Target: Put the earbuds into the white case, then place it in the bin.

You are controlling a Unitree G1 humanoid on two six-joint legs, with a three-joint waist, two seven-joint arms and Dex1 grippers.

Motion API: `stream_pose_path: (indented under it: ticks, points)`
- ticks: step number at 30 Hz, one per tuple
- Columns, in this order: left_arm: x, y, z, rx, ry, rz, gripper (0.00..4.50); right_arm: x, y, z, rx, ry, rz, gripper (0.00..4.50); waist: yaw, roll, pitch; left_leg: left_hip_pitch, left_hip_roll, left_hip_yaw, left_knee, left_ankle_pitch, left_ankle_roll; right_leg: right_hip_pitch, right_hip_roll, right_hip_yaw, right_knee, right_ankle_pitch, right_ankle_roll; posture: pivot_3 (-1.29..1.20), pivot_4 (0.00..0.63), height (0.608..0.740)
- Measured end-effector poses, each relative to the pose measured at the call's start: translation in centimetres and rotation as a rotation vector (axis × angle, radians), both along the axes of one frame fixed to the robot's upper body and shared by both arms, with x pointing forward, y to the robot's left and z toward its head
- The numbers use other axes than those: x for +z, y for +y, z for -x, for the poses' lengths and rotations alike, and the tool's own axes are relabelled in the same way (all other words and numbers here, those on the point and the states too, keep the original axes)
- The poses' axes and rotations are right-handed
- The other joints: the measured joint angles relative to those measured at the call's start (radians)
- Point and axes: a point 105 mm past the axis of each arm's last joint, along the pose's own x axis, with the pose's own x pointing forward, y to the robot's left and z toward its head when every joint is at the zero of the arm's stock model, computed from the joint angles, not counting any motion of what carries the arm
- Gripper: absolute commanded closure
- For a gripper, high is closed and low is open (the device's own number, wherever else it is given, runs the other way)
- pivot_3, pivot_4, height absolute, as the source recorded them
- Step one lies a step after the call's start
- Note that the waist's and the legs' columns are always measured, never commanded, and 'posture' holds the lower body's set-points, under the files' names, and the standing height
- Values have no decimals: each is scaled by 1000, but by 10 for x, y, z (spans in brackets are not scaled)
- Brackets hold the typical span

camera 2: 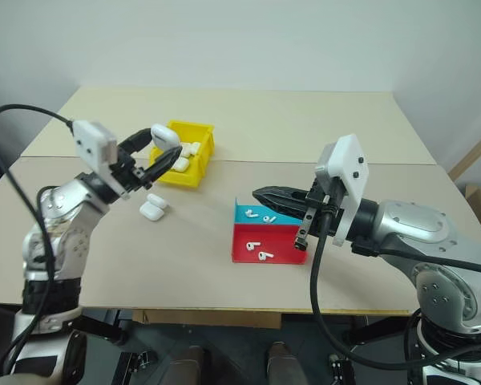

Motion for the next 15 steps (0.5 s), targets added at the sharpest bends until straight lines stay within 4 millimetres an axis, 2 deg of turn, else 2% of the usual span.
stream_pose_path:
  ticks: [4, 9, 15]
  points:
    - [3, 5, -39, 238, 56, 21, 1662, -1, 3, -1, -11, 9, -9, 4487, 7, -1, 0, -2, 0, 0, 0, 0, 0, -1, 0, 0, -2, 0, 0, 0, 150, 740]
    - [-20, 5, -80, 409, 237, 63, 1662, -3, 6, -1, -8, 23, -12, 4487, 8, -1, 0, -2, 0, 0, 0, 0, 0, -2, 0, 0, -1, 0, 0, 0, 150, 740]
    - [-47, -2, -103, 456, 373, 29, 1662, -3, 6, 0, -16, 22, -8, 4487, 5, -1, 0, -2, -1, 0, -1, 0, 0, -2, 0, 0, -1, 0, 0, 0, 150, 740]
